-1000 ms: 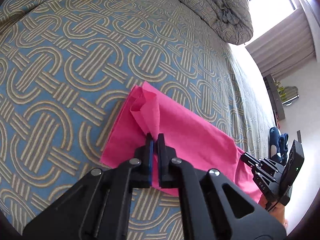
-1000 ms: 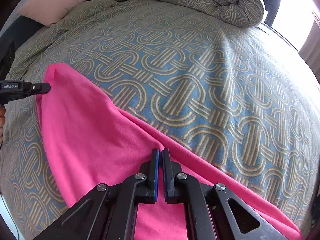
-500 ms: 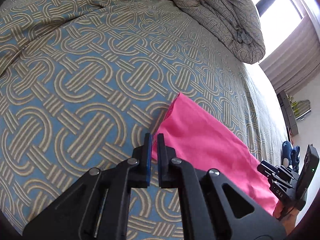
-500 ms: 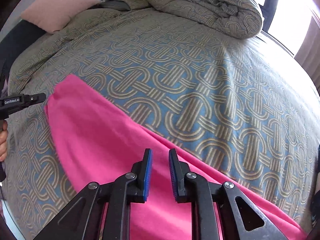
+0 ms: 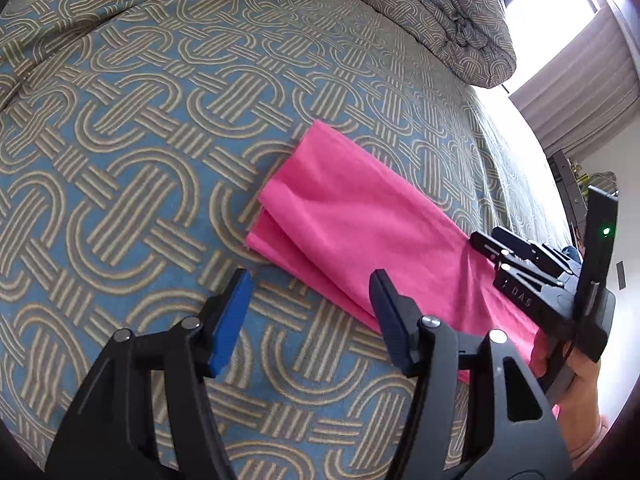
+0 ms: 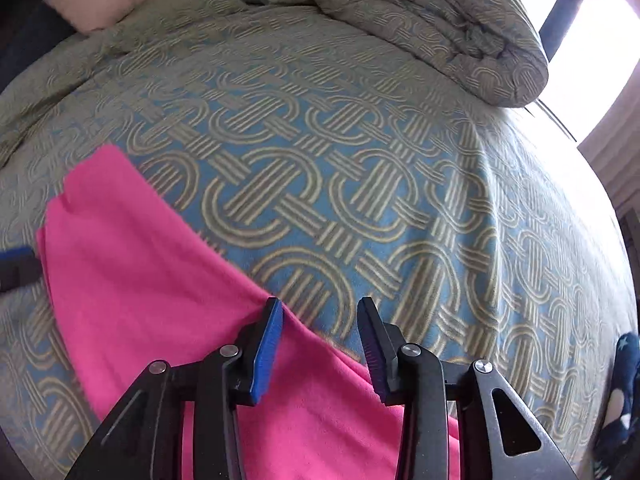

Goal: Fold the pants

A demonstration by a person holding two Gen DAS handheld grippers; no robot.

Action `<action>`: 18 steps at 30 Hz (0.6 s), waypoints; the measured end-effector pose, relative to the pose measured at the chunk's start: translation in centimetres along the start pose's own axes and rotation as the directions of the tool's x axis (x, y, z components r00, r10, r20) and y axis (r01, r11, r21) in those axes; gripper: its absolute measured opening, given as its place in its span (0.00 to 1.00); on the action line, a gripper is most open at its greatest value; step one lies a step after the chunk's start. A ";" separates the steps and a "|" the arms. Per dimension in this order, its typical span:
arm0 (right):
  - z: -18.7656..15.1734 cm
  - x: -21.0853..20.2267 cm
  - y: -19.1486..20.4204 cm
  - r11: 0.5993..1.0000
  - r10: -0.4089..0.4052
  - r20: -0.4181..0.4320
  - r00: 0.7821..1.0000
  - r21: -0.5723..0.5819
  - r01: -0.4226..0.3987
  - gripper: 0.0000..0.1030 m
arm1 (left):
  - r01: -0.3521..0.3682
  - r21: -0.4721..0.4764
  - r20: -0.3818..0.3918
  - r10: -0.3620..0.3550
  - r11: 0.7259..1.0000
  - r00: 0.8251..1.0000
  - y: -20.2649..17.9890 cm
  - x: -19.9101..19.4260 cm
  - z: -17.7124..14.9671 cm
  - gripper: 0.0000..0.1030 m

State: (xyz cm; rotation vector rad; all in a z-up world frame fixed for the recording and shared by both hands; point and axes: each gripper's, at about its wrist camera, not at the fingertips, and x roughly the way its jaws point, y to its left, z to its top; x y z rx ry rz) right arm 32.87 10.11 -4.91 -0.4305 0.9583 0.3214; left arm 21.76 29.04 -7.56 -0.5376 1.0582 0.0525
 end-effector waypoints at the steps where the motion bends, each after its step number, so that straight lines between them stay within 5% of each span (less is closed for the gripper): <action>1: 0.0 -0.4 -0.2 1.000 -0.001 0.016 1.000 0.027 0.000 0.37 | -0.001 0.004 0.000 0.001 1.000 1.000 -0.1 0.1 -0.1 0.60; 8: -3.5 -4.4 -2.1 0.977 0.166 0.043 0.985 0.132 -0.171 0.45 | -0.008 -0.004 0.007 0.008 1.000 1.000 -0.6 0.7 0.3 0.62; 12: -6.6 -4.3 -2.5 0.946 0.284 -0.048 0.958 0.177 -0.271 0.58 | -0.006 -0.015 0.007 0.006 1.000 1.000 -0.7 1.3 0.8 0.69; 18: -8.1 -3.3 -0.6 0.967 0.237 -0.081 0.968 0.115 -0.227 0.71 | -0.012 -0.055 0.013 0.013 0.998 1.000 -1.2 2.2 2.1 0.70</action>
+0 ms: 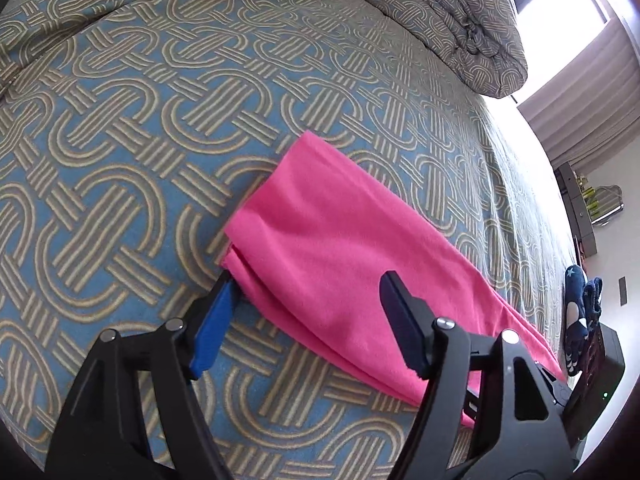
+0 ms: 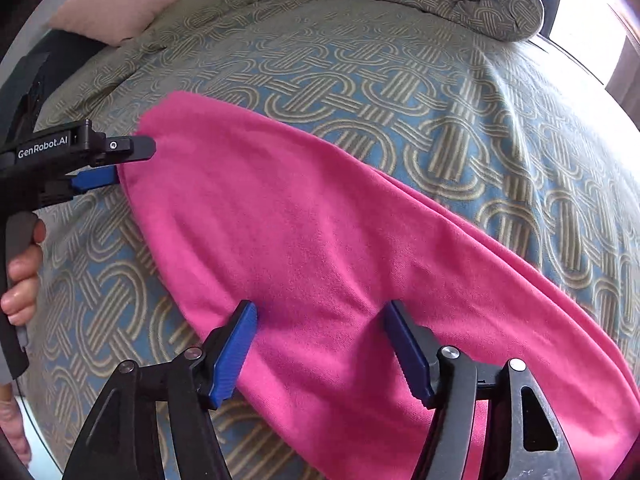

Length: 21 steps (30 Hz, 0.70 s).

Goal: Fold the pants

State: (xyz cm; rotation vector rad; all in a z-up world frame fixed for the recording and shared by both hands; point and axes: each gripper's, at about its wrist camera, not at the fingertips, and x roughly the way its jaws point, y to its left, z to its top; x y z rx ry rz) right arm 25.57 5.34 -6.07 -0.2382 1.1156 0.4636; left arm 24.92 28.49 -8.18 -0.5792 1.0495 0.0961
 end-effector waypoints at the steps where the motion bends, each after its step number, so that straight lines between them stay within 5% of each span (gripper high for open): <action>1: 0.4 0.1 -0.3 0.999 0.024 -0.014 1.000 0.029 -0.024 0.73 | 0.004 -0.012 0.000 -0.004 1.000 1.000 0.1 0.0 0.1 0.70; 3: 0.9 0.4 -0.9 0.994 0.090 -0.032 0.995 0.067 -0.088 0.85 | 0.011 -0.027 0.004 -0.011 1.000 1.000 0.2 -0.1 0.4 0.64; 14: 0.6 1.0 -0.5 0.991 0.121 -0.014 0.993 0.062 -0.120 0.94 | 0.025 -0.093 0.001 -0.025 0.995 1.000 1.1 -0.6 -0.7 0.63; 16: 0.6 1.1 -0.6 0.990 0.127 -0.008 0.992 0.070 -0.126 0.94 | 0.000 -0.067 0.020 0.002 0.998 1.000 0.7 -0.4 -0.5 0.35; 17: 0.6 1.1 -0.7 0.988 0.133 -0.002 0.991 0.077 -0.132 0.94 | 0.002 -0.059 0.019 -0.001 0.998 1.000 0.6 -0.2 -0.3 0.06; 21: 0.2 0.5 -1.5 0.978 0.174 0.030 0.984 0.111 -0.176 0.94 | 0.127 -0.101 0.076 -0.120 0.987 0.990 1.1 -1.3 -0.1 0.06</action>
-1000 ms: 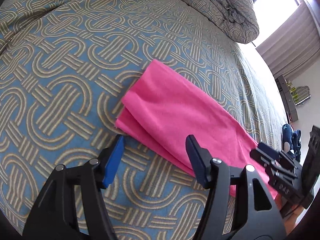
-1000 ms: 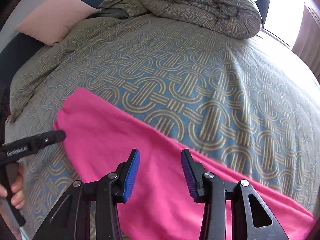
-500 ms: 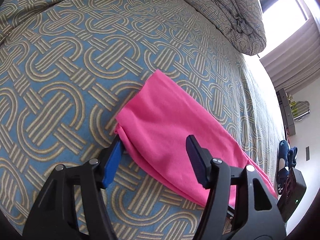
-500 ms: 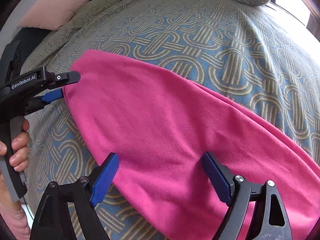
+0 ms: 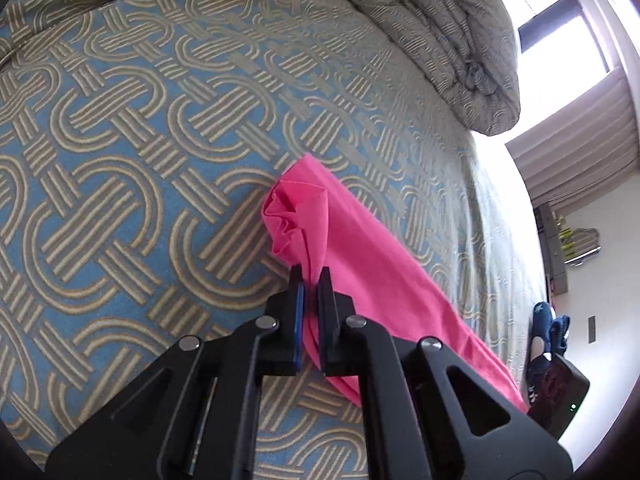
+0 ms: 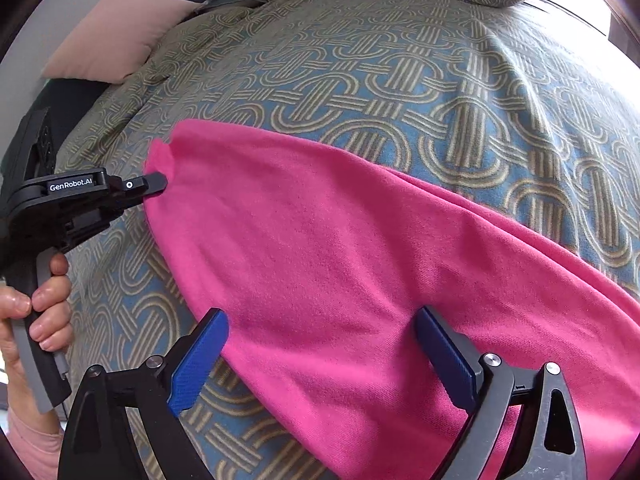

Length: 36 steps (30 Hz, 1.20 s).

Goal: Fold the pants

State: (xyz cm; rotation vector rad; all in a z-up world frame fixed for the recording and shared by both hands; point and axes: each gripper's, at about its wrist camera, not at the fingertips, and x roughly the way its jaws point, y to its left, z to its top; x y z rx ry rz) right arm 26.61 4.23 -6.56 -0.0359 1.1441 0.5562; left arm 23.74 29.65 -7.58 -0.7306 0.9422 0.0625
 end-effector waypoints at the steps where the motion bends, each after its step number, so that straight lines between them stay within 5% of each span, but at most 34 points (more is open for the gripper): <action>1: -0.1 -0.2 -0.3 1.000 0.017 0.010 1.000 0.013 -0.017 0.94 | 0.019 0.018 0.025 -0.019 1.000 0.999 -0.3 -0.8 0.0 0.06; 8: -1.8 -4.7 -4.7 0.950 0.145 0.125 0.981 0.260 -0.174 0.81 | 0.038 0.130 0.066 -0.047 0.991 0.997 -4.2 -3.5 0.0 0.06; 12: -4.4 -8.2 -7.2 0.934 0.133 0.186 0.974 0.304 -0.186 0.81 | 0.056 0.186 0.074 -0.071 0.981 0.995 -7.8 -4.1 -0.5 0.06; 17: -8.0 -11.9 -10.8 0.907 0.152 0.237 0.960 0.351 -0.230 0.81 | 0.087 0.338 0.035 -0.105 0.937 0.994 -15.1 -4.1 -3.3 0.06; 22: -10.8 -15.6 -14.7 0.874 0.120 0.317 0.941 0.415 -0.252 0.81 | 0.200 0.467 -0.101 -0.173 0.861 0.980 -22.7 -1.7 -9.5 0.06; 27: -14.5 -16.5 -19.8 0.786 0.118 0.344 0.931 0.542 -0.299 0.81 | 0.319 0.480 -0.306 -0.184 0.818 0.934 -26.9 3.3 -17.3 0.08; 32: -17.7 -17.1 -23.0 0.730 0.118 0.345 0.931 0.606 -0.317 0.81 | 0.302 0.489 -0.374 -0.116 0.818 0.920 -26.5 4.7 -20.2 0.17; 36: -17.6 -17.4 -23.5 0.728 0.129 0.363 0.923 0.598 -0.336 0.81 | 0.257 0.449 -0.275 -0.141 0.856 0.951 -23.4 1.7 -17.8 0.43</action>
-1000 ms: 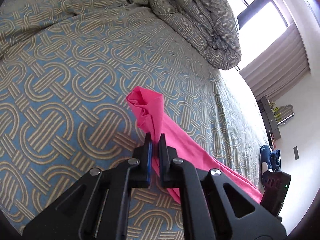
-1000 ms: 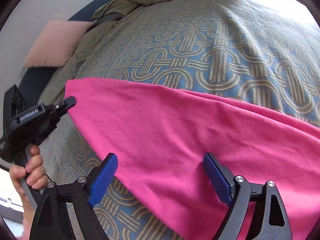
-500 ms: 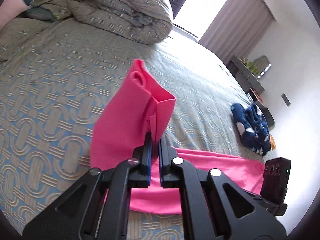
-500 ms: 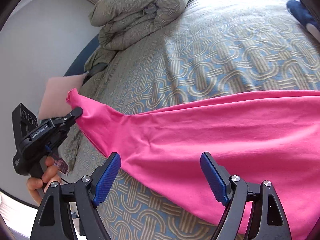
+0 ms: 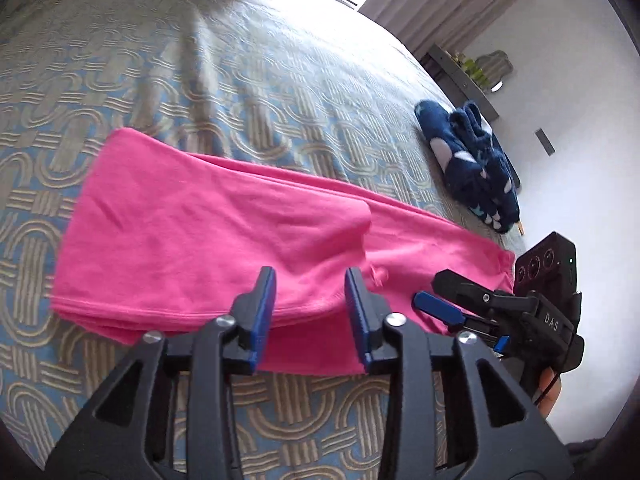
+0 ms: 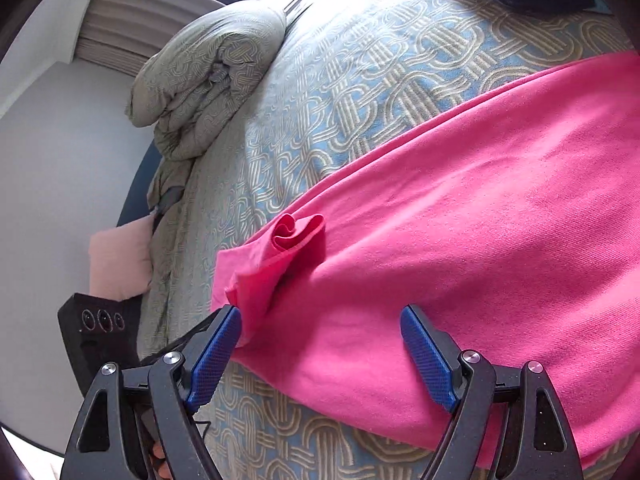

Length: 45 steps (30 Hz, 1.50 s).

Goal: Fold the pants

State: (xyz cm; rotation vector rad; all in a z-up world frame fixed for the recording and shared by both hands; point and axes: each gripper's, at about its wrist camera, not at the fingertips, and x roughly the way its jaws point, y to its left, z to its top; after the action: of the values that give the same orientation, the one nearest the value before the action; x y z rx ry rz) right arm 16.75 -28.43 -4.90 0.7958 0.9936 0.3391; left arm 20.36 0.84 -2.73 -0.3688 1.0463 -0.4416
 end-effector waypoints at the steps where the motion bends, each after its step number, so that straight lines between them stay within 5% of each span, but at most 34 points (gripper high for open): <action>1: 0.1 0.1 0.0 1.000 0.003 0.001 1.000 -0.001 -0.003 0.81 | -0.018 -0.011 0.024 0.018 1.000 1.000 0.7 -0.8 -0.1 0.44; 9: 0.0 1.3 1.3 1.000 0.016 -0.026 1.000 -0.018 -0.017 0.81 | -0.122 -0.088 0.034 0.126 0.989 0.991 5.8 -1.3 -1.3 0.44; 25: 1.1 6.8 4.5 0.999 0.004 -0.135 0.991 -0.046 -0.010 0.81 | -0.112 -0.085 0.035 0.115 0.990 0.993 6.5 -0.1 -2.3 0.46; 26: 1.2 7.1 4.8 0.999 -0.007 -0.140 0.990 -0.054 -0.001 0.72 | -0.106 -0.089 0.037 0.110 0.990 0.993 6.6 -0.2 -2.3 0.46; 27: 1.4 7.4 5.1 0.998 -0.020 -0.146 0.989 -0.063 0.011 0.37 | -0.101 -0.093 0.039 0.105 0.990 0.994 6.6 -0.2 -2.3 0.46; 28: 1.5 7.9 5.3 0.997 -0.044 -0.164 0.986 -0.073 0.032 0.17 | -0.096 -0.095 0.038 0.100 0.991 0.994 6.7 -0.2 -2.3 0.46; 29: 1.6 8.4 5.5 0.995 -0.074 -0.182 0.980 -0.081 0.060 0.07 | -0.093 -0.095 0.036 0.096 0.991 0.995 6.8 -0.3 -2.3 0.46; 39: 1.0 6.3 10.2 0.950 -0.157 -0.052 0.986 -0.280 0.136 0.06 | -0.088 -0.163 0.051 0.098 0.983 0.994 8.7 -2.4 -2.2 0.46; 45: 1.0 3.2 8.5 0.945 -0.189 0.024 0.982 -0.266 0.189 0.06 | -0.123 -0.178 0.087 0.140 0.976 0.986 9.5 -4.0 -1.7 0.47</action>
State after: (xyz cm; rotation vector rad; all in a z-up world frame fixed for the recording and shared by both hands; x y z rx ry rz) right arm 20.07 -21.25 -0.38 0.4516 0.9927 0.2999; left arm 18.74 10.88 -5.19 -0.4680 1.0082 -0.2124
